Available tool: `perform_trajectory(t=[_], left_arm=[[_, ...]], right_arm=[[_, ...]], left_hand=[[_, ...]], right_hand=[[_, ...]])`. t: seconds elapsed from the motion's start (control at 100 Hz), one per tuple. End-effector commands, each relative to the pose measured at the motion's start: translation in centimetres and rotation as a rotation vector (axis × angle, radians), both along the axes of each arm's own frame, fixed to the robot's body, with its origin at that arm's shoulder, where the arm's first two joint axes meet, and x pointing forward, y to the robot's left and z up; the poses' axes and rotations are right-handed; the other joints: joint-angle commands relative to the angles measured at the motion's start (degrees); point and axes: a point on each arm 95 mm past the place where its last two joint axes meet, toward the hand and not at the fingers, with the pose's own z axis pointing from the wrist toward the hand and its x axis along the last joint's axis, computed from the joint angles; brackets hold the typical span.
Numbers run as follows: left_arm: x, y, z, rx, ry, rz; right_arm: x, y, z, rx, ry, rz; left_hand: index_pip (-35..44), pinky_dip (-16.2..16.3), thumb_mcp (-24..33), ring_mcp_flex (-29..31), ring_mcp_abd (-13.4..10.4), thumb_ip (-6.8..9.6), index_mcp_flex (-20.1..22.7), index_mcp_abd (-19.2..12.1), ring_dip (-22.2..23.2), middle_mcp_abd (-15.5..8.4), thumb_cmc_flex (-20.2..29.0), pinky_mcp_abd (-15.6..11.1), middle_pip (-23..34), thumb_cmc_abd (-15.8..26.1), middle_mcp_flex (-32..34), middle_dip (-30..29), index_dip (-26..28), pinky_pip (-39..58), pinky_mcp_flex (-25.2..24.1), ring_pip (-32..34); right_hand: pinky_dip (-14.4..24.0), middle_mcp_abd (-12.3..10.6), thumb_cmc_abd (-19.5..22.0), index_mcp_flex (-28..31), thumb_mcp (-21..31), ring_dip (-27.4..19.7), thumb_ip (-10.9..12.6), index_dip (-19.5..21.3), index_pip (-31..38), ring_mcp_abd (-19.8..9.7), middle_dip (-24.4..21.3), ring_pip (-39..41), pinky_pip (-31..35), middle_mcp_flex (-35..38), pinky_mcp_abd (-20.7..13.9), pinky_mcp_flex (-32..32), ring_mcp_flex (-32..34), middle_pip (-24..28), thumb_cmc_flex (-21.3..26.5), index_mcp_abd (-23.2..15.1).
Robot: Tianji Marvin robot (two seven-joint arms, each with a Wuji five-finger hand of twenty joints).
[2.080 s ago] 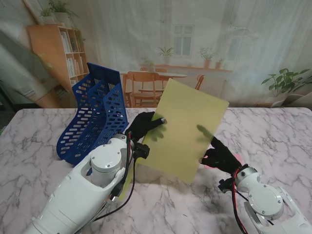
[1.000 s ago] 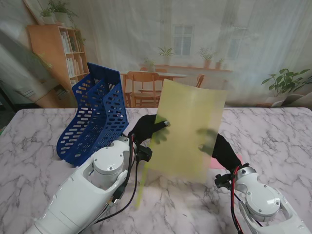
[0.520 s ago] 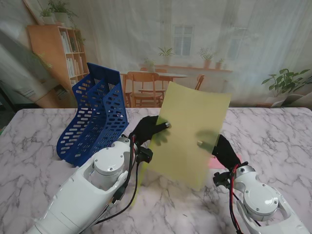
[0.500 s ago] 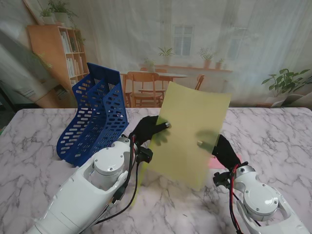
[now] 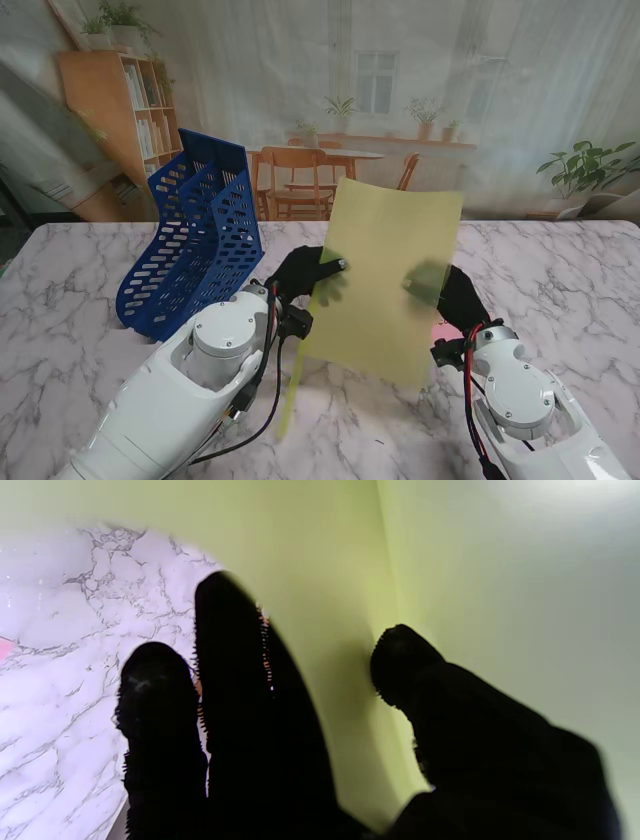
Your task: Open the sliding file folder, put the receipt in and insert it into the document holder
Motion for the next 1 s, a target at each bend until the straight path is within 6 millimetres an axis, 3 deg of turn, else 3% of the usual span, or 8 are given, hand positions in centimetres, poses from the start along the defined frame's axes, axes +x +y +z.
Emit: perform_trajectory(t=[0.0, 0.19, 0.47, 0.77, 0.88, 0.99], left_arm=[[-0.4, 0.0, -0.4, 0.015, 0.012, -0.031], [-0.8, 1.2, -1.4, 0.067, 0.030, -0.023], [-0.9, 2.9, -3.4, 0.118, 0.078, 0.010], [-0.8, 4.6, -3.4, 0.167, 0.045, 0.029], [-0.7, 5.1, -3.2, 0.216, -0.005, 0.025], [-0.7, 5.6, -2.8, 0.260, -0.062, 0.017]], right_arm=[[0.2, 0.4, 0.0, 0.009, 0.015, -0.010], [0.4, 0.8, -0.7, -0.025, 0.062, -0.048], [0.9, 1.7, -2.7, -0.065, 0.172, -0.112], [1.6, 2.6, -3.9, -0.112, 0.263, -0.188], [1.7, 2.8, -4.4, -0.122, 0.289, -0.200], [1.8, 3.0, -4.9, -0.138, 0.307, -0.201]], left_hand=[[-2.1, 0.8, -1.5, -1.6, 4.4, 0.35, -1.5, -0.1, -0.7, 1.0, 3.9, -2.9, -0.8, 1.8, -1.7, -1.2, -1.7, 0.1, 0.1, -1.5], [-7.5, 2.3, -4.8, -4.7, 4.8, 2.26, -3.0, 1.4, -1.5, 1.7, 0.8, -2.4, -1.6, 1.0, -5.0, -2.6, -1.3, -2.4, -2.5, -3.6], [-14.7, 3.6, -5.0, -9.9, 6.3, 2.57, -5.2, 2.9, -2.0, 3.5, -4.1, -1.3, -3.4, 2.8, -10.0, -3.5, -3.4, -5.4, -7.5, -5.6], [-26.2, 4.6, -7.8, -28.7, 7.8, 2.25, -14.6, -1.0, -3.7, 1.5, -8.5, -1.8, -11.4, 2.2, -30.0, -8.0, -9.1, -18.9, -24.9, -13.6], [-27.4, 4.3, -8.4, -40.3, 4.6, 2.06, -16.2, -2.5, -3.9, -0.8, -10.0, -5.1, -13.0, 2.4, -38.5, -8.1, -8.9, -24.1, -34.2, -17.4], [-27.5, 2.8, -8.6, -47.2, 1.6, 1.82, -16.0, -3.5, -4.3, -3.2, -11.4, -7.6, -13.9, 2.7, -42.1, -7.4, -8.1, -29.1, -41.5, -20.8]], right_hand=[[-1.6, -0.7, -2.1, 2.5, 2.7, 1.7, -1.5, -0.6, 2.6, -0.6, 0.5, 5.1, 3.2, 3.9, -2.0, 3.2, 2.0, 3.0, 2.8, 0.0], [-2.5, -0.2, -2.6, 3.0, 4.6, 2.2, -1.7, 0.5, 3.0, -0.2, 1.1, 9.9, 3.3, 4.9, -0.9, 6.3, 2.1, 4.2, 3.7, 2.0], [-2.2, 0.8, -1.8, 2.7, 4.7, 2.5, -1.5, 1.8, 3.1, 0.2, 1.9, 12.0, 3.0, 4.6, 0.2, 7.6, 2.0, 5.8, 5.0, 2.6], [-1.9, 0.9, -1.6, 2.5, 4.8, 2.7, -1.5, 3.0, 3.3, 0.1, 2.3, 13.4, 2.7, 4.3, 0.7, 8.5, 2.0, 7.2, 5.4, 2.9], [-1.9, 0.9, -1.5, 2.5, 4.9, 2.6, -1.5, 3.1, 3.2, 0.1, 2.3, 13.5, 2.7, 4.2, 0.6, 8.5, 1.9, 7.3, 5.4, 2.8], [-1.8, 1.0, -1.6, 2.5, 4.9, 2.6, -1.4, 3.2, 3.2, 0.2, 2.3, 13.6, 2.7, 4.2, 0.7, 8.6, 2.0, 7.3, 5.5, 2.8]])
